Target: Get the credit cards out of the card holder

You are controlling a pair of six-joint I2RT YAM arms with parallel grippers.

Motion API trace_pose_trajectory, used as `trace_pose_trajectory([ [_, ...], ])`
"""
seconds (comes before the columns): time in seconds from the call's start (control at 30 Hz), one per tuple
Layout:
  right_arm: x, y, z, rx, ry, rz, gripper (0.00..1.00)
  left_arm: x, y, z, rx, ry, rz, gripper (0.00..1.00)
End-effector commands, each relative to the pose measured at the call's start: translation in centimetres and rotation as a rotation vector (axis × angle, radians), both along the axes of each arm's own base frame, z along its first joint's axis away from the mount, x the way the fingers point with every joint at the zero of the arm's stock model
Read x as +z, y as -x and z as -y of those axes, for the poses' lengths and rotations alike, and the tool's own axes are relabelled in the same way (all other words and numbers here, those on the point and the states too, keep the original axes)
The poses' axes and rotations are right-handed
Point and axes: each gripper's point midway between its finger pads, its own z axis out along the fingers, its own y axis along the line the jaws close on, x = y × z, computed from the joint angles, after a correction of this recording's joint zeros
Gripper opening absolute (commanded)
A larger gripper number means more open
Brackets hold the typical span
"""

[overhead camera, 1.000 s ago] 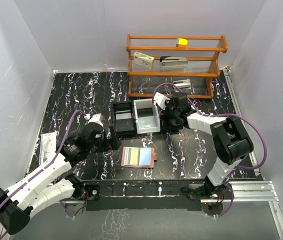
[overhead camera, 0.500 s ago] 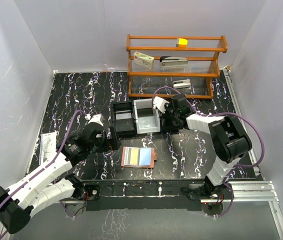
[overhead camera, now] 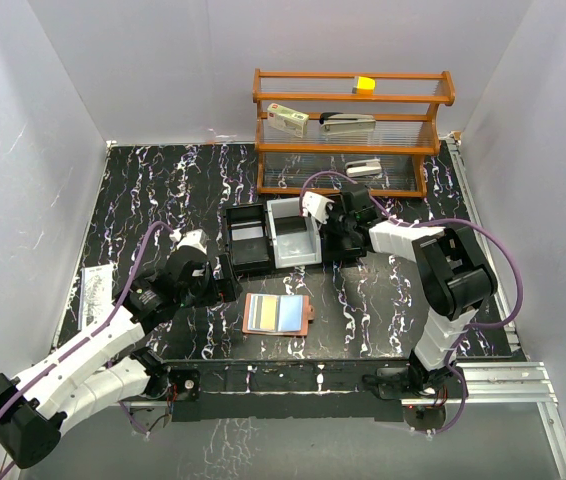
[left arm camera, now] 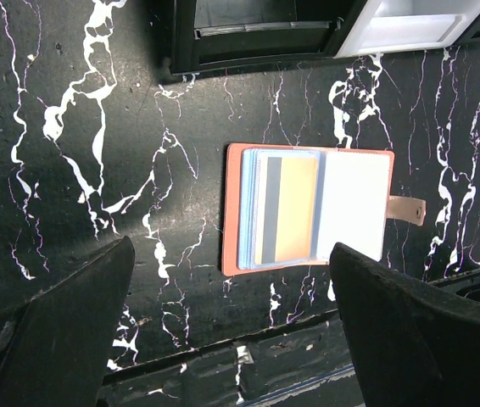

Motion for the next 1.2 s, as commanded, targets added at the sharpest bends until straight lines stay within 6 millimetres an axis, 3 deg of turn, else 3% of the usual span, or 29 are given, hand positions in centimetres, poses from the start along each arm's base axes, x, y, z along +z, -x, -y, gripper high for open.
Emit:
trace_pose_trajectory([
  [0.0, 0.5, -0.7, -0.2, 0.029, 0.020, 0.014, 0.04, -0.1, 0.0, -0.3, 0.009, 0.001, 0.007, 0.99],
  [0.3, 2.7, -1.1, 0.5, 0.035, 0.014, 0.071, 0.00, -0.2, -0.1, 0.1, -0.002, 0.006, 0.006, 0.99],
  [0.37, 4.3, -1.1, 0.6, 0.046, -0.009, 0.097, 0.00, -0.4, -0.1, 0.1, -0.008, 0.001, 0.002, 0.99],
  [0.8, 4.2, 1.0, -0.4, 0.196, -0.081, 0.012, 0.00, -0.9, -1.7, 2.1, -0.091, -0.040, -0.038, 0.99],
  [1.17, 4.7, 3.6, -1.3, 0.271, -0.150, -0.016, 0.00, -1.2, -4.3, 1.9, -0.089, 0.004, -0.042, 0.99],
])
